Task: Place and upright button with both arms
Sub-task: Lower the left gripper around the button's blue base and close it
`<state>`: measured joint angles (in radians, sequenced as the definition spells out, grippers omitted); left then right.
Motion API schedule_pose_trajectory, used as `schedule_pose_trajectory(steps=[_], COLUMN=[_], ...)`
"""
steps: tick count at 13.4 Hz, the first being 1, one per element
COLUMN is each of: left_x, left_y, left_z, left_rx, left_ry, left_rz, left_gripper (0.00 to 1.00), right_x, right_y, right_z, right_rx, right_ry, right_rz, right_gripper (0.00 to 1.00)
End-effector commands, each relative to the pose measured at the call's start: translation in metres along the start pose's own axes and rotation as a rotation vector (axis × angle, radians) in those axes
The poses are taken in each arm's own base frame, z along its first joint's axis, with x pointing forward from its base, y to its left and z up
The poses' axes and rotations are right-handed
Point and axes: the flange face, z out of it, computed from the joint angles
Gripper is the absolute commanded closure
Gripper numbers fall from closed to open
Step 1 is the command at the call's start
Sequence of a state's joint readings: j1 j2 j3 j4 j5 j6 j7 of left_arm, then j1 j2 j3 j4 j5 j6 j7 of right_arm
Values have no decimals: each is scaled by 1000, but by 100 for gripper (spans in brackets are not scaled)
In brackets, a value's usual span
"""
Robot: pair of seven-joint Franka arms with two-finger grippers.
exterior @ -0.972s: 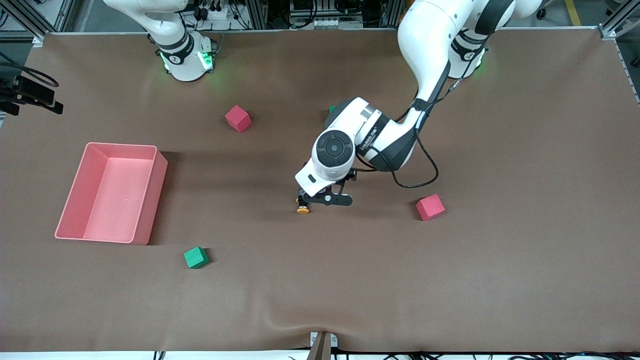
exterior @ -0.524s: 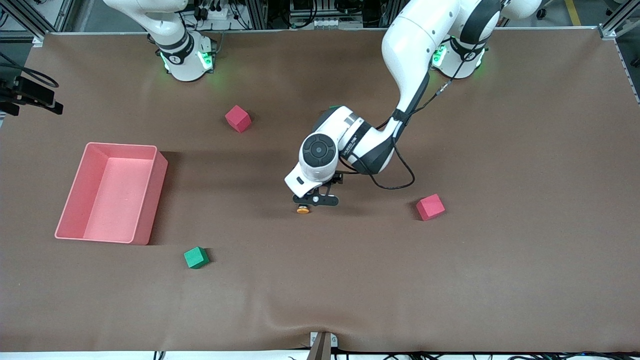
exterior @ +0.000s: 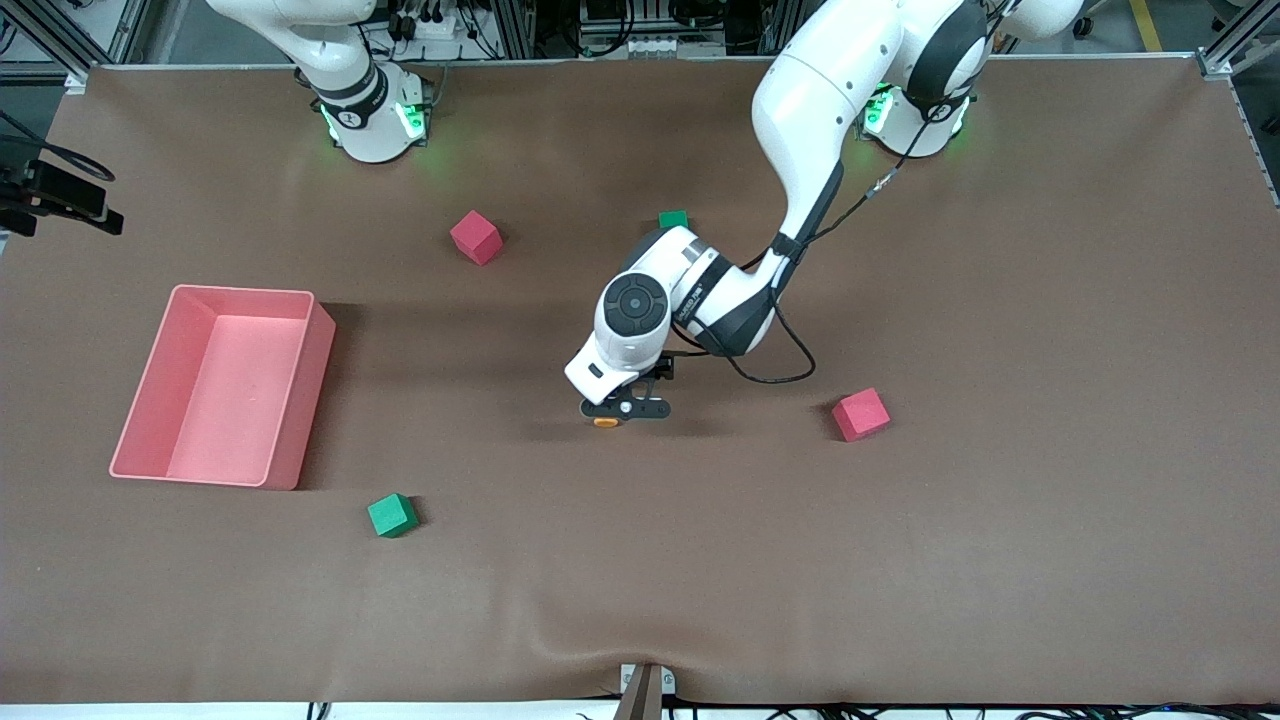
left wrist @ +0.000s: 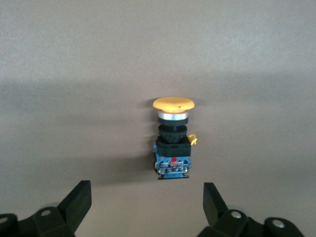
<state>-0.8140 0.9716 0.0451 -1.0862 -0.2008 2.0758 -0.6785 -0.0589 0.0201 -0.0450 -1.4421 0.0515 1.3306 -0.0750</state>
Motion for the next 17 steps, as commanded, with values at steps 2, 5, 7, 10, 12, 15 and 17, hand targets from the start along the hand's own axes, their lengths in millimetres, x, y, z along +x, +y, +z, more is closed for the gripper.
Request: schedule_pose_trajectory(steps=[2, 5, 7, 10, 12, 15, 17], left_x=[6, 11, 11, 9, 8, 4, 6], left_y=[6, 7, 7, 6, 10, 12, 11], left_z=[3, 15, 19, 32, 34, 41, 39], left_rx=[-35, -61, -65, -59, -74, -72, -71], left_ry=[34, 75, 77, 68, 88, 88, 86], left_rz=[-9, -8, -10, -9, -4, 2, 12], left_gripper=[0, 0, 0, 0, 0, 10, 18], right_x=[4, 7, 7, 6, 6, 5, 5], right_y=[2, 2, 3, 5, 7, 12, 10], right_z=[-4, -6, -7, -8, -6, -8, -6], right_rx=[-8, -17, -23, -25, -26, -25, -25], right_ry=[34, 63, 69, 67, 61, 63, 55], right_rz=[9, 6, 5, 7, 14, 23, 19], right_gripper=[0, 0, 0, 0, 0, 0, 0])
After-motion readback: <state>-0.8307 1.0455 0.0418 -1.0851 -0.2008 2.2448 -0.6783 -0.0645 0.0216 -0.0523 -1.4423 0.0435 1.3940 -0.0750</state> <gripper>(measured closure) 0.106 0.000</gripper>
